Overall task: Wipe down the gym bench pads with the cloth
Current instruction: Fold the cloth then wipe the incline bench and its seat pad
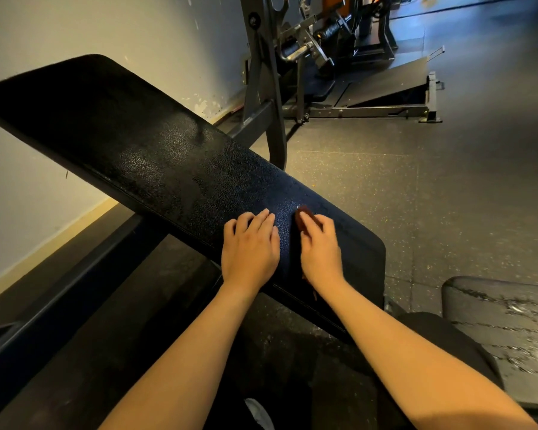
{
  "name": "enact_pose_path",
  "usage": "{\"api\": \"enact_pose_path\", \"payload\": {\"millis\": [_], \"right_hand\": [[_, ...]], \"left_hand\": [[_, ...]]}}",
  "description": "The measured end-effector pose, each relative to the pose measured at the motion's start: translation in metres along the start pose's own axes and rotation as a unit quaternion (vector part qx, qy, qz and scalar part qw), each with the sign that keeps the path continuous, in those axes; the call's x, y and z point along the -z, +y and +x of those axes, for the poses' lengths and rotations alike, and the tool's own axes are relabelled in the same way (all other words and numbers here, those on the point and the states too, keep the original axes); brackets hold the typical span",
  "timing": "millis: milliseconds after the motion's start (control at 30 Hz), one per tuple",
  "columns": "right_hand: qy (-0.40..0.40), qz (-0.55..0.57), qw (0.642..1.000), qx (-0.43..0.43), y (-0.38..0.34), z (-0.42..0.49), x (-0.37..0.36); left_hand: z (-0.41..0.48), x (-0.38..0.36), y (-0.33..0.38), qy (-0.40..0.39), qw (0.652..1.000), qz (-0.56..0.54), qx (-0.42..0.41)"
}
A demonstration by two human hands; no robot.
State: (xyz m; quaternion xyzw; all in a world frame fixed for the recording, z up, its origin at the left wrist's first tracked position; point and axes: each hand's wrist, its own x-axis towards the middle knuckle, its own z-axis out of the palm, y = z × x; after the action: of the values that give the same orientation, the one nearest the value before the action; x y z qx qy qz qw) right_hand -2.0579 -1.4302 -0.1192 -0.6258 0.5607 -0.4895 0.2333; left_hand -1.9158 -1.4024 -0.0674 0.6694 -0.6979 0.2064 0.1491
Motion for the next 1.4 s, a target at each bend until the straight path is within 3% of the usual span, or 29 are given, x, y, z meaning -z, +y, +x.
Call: {"api": "enact_pose_path", "payload": {"millis": [133,300,533,700,967,1033,1167,1400], "right_hand": [[-0.048,0.003,0.993,0.108,-0.010,-0.026,-0.005],[-0.005,0.001,1.000,-0.003,0.000,-0.016,0.002],[-0.034,-0.027,0.994,0.101,0.004,-0.043,0.006],[0.039,0.006,0.996,-0.078,0.030,-0.033,0.023],[-0.013,-0.028,0.997,0.072,0.011,-0.056,0.013],[0.003,-0.054,0.997,0.049,0.025,-0.045,0.020],[0.038,-0.042,0.995,-0.081,0.040,-0.040,0.035],[-0.009,-0.058,0.997,0.047,0.025,-0.062,0.021]], "left_hand": [[-0.007,-0.001,0.006,-0.001,1.000,0.006,-0.001],[-0.024,-0.004,0.007,0.004,1.000,0.002,-0.030],[-0.036,-0.007,0.011,0.032,0.998,-0.047,-0.019],[-0.047,-0.013,0.011,0.045,0.997,-0.054,-0.034],[-0.047,-0.015,0.021,0.050,0.998,-0.026,-0.035],[-0.048,-0.016,0.020,0.058,0.997,-0.029,-0.034],[-0.052,-0.018,0.021,0.054,0.997,-0.039,-0.025],[-0.040,-0.014,0.041,0.017,1.000,-0.014,-0.008]]}}
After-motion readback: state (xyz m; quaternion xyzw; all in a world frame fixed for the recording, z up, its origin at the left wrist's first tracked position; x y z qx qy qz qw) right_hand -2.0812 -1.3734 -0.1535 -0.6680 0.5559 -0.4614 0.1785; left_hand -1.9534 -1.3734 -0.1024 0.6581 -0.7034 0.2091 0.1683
